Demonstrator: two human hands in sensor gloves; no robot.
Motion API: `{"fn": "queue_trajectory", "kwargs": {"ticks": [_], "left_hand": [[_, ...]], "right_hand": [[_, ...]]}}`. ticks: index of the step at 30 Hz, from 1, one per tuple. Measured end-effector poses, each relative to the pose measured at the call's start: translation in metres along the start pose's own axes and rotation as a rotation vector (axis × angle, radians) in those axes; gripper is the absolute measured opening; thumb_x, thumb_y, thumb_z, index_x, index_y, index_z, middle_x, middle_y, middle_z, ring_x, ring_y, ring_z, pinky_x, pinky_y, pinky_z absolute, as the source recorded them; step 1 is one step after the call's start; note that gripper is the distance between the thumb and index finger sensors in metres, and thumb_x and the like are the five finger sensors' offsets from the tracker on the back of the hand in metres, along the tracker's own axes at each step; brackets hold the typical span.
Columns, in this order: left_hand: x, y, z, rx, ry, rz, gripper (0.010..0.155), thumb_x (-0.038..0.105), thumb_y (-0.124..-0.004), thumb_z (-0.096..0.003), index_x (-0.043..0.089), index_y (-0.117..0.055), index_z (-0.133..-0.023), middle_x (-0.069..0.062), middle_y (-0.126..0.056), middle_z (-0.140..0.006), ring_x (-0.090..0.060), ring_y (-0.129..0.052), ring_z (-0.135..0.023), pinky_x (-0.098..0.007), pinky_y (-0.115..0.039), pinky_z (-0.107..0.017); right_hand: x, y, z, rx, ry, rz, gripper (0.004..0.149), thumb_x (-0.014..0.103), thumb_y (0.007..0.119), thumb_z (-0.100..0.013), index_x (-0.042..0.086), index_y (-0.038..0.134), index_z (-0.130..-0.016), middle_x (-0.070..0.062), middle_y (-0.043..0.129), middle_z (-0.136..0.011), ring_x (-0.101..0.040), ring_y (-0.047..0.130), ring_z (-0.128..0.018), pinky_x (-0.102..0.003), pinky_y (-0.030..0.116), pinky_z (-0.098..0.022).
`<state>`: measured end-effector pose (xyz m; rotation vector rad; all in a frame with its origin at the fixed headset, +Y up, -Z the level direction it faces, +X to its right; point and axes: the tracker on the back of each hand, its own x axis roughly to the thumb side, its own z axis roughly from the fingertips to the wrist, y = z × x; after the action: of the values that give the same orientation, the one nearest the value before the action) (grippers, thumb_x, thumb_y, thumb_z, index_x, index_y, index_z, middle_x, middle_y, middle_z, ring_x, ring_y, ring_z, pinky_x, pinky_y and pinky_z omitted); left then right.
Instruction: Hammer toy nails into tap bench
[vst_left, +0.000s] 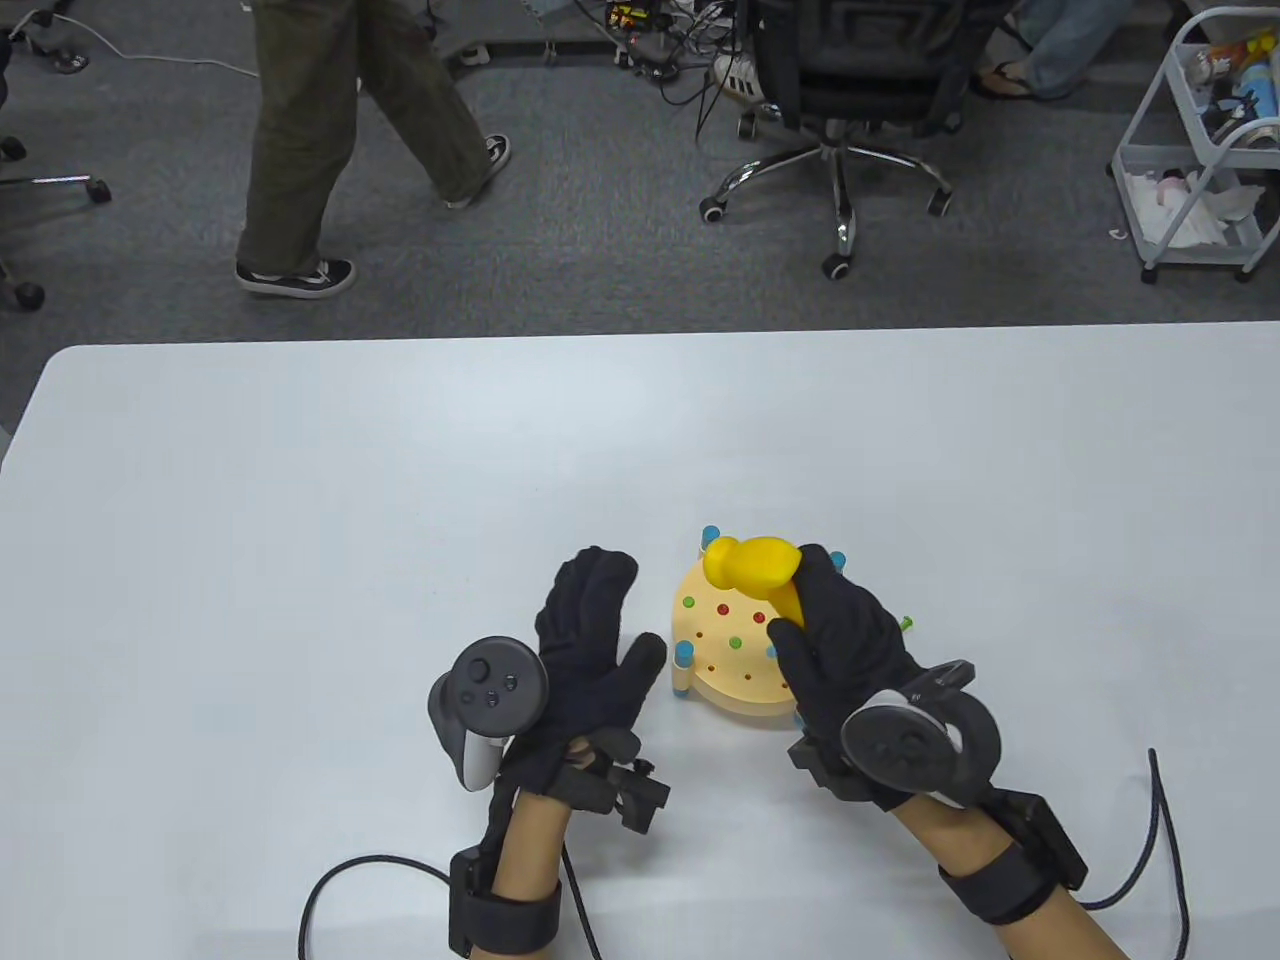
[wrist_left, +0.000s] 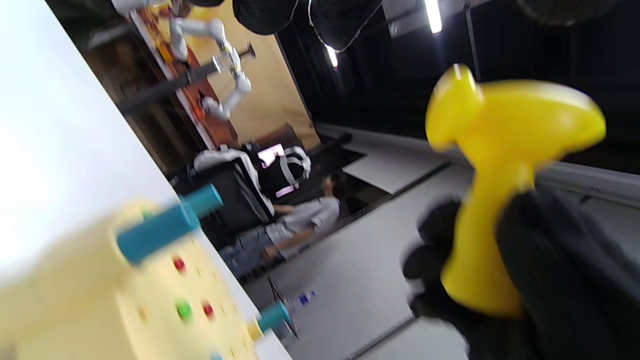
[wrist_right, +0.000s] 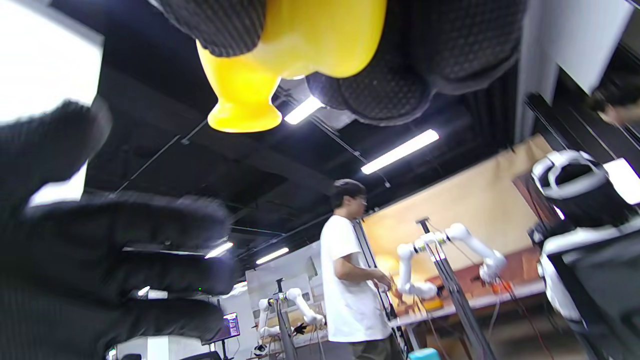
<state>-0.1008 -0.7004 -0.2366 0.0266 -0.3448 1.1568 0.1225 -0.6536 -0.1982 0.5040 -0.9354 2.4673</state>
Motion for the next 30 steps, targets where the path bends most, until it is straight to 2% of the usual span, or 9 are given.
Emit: {"fn": "queue_trajectory", "kwargs": {"ticks": [6, 9, 11, 13, 16, 19, 22, 27, 30], "left_hand": [[0.002, -0.032, -0.003, -0.169, -0.049, 0.177, 0.091, 0.074, -0.05, -0.0365, 0.024, -0.028, -0.11, -0.017, -0.02, -0.119, -0.046, -0.007, -0.107, -0.078, -0.007, -0.062], [-0.012, -0.025, -0.004, -0.073, -0.022, 0.298, 0.088, 0.07, -0.051, -0.0379, 0.02, -0.035, -0.108, -0.014, -0.029, -0.119, -0.043, -0.013, -0.109, -0.077, -0.01, -0.064], [-0.015, -0.024, -0.005, -0.085, -0.029, 0.32, 0.087, 0.068, -0.056, -0.0394, 0.018, -0.04, -0.109, -0.014, -0.032, -0.119, -0.042, -0.014, -0.109, -0.076, -0.009, -0.064], [-0.018, -0.026, -0.006, -0.123, -0.026, 0.284, 0.085, 0.069, -0.053, -0.0402, 0.021, -0.037, -0.109, -0.012, -0.031, -0.12, -0.041, -0.015, -0.109, -0.075, -0.011, -0.065], [-0.018, -0.027, -0.008, -0.107, -0.057, 0.335, 0.081, 0.067, -0.059, -0.0412, 0.023, -0.045, -0.108, -0.012, -0.039, -0.119, -0.043, -0.023, -0.109, -0.074, -0.016, -0.067], [-0.014, -0.024, -0.007, -0.055, -0.079, 0.312, 0.079, 0.066, -0.062, -0.0405, 0.024, -0.053, -0.106, -0.012, -0.048, -0.117, -0.045, -0.034, -0.108, -0.073, -0.024, -0.07], [-0.015, -0.009, -0.006, 0.005, -0.082, 0.284, 0.077, 0.065, -0.064, -0.0409, 0.024, -0.056, -0.105, -0.014, -0.051, -0.116, -0.046, -0.039, -0.108, -0.072, -0.027, -0.071], [-0.029, 0.02, -0.002, 0.136, -0.03, 0.288, 0.071, 0.061, -0.07, -0.0422, 0.024, -0.06, -0.102, -0.02, -0.067, -0.108, -0.048, -0.06, -0.099, -0.067, -0.046, -0.071], [-0.037, 0.029, 0.0, 0.159, 0.026, 0.248, 0.067, 0.057, -0.073, -0.0427, 0.024, -0.062, -0.1, -0.018, -0.079, -0.097, -0.044, -0.081, -0.087, -0.063, -0.061, -0.066]], "right_hand": [[0.046, 0.03, 0.019, 0.027, -0.165, 0.106, 0.065, 0.034, 0.059, -0.052, 0.005, 0.041, -0.108, -0.02, 0.069, -0.092, -0.034, 0.084, -0.068, -0.045, 0.074, -0.053], [0.046, 0.036, 0.022, 0.085, -0.133, 0.002, 0.067, 0.033, 0.058, -0.052, 0.005, 0.038, -0.109, -0.023, 0.065, -0.096, -0.037, 0.082, -0.075, -0.045, 0.073, -0.055], [0.044, 0.039, 0.022, 0.142, -0.096, -0.081, 0.067, 0.034, 0.059, -0.052, 0.005, 0.037, -0.109, -0.024, 0.063, -0.098, -0.037, 0.081, -0.076, -0.046, 0.072, -0.056], [0.04, 0.038, 0.021, 0.152, -0.107, -0.061, 0.068, 0.036, 0.059, -0.052, 0.006, 0.037, -0.109, -0.023, 0.063, -0.099, -0.036, 0.081, -0.077, -0.046, 0.072, -0.057], [0.031, 0.033, 0.019, 0.21, -0.14, -0.051, 0.072, 0.042, 0.059, -0.051, 0.008, 0.034, -0.11, -0.022, 0.062, -0.1, -0.036, 0.08, -0.078, -0.047, 0.072, -0.058], [0.014, 0.018, 0.014, 0.267, -0.116, -0.135, 0.078, 0.052, 0.058, -0.047, 0.011, 0.041, -0.111, -0.023, 0.06, -0.102, -0.038, 0.078, -0.081, -0.049, 0.07, -0.06], [-0.018, -0.004, 0.009, 0.238, 0.0, -0.201, 0.077, 0.053, 0.057, -0.047, 0.011, 0.044, -0.11, -0.022, 0.063, -0.101, -0.037, 0.08, -0.079, -0.049, 0.07, -0.059], [-0.089, -0.029, 0.011, 0.202, 0.204, -0.116, 0.074, 0.051, 0.059, -0.047, 0.01, 0.05, -0.108, -0.021, 0.068, -0.098, -0.036, 0.084, -0.075, -0.048, 0.072, -0.056], [-0.129, -0.032, 0.024, 0.261, 0.321, -0.022, 0.072, 0.049, 0.061, -0.047, 0.009, 0.054, -0.106, -0.019, 0.074, -0.093, -0.034, 0.088, -0.069, -0.046, 0.075, -0.053]]}}
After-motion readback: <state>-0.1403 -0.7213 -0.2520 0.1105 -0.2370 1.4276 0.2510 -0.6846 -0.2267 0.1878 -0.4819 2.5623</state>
